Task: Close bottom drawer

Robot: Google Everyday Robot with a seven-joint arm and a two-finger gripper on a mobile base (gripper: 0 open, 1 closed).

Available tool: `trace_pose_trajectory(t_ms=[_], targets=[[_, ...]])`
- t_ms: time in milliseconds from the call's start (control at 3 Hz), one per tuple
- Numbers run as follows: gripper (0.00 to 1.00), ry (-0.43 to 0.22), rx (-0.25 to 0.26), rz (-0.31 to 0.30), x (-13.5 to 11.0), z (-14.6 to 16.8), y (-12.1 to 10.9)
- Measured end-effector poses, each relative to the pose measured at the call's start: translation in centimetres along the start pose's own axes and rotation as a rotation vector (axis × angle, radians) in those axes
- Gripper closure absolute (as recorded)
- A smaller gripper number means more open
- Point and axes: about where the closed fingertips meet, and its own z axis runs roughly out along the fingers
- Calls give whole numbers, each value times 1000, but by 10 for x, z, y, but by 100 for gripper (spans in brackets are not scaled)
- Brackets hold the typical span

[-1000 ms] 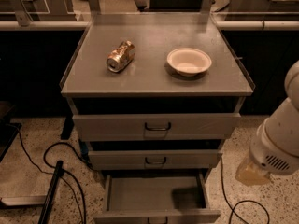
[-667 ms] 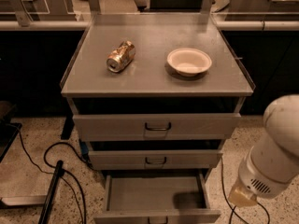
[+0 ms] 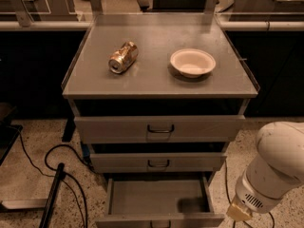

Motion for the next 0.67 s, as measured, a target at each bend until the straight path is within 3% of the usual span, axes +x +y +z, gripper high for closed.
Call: trace_pose_trajectory(t_ms=[667], targets=[[100,-13,-6,85,-10,70,-20]])
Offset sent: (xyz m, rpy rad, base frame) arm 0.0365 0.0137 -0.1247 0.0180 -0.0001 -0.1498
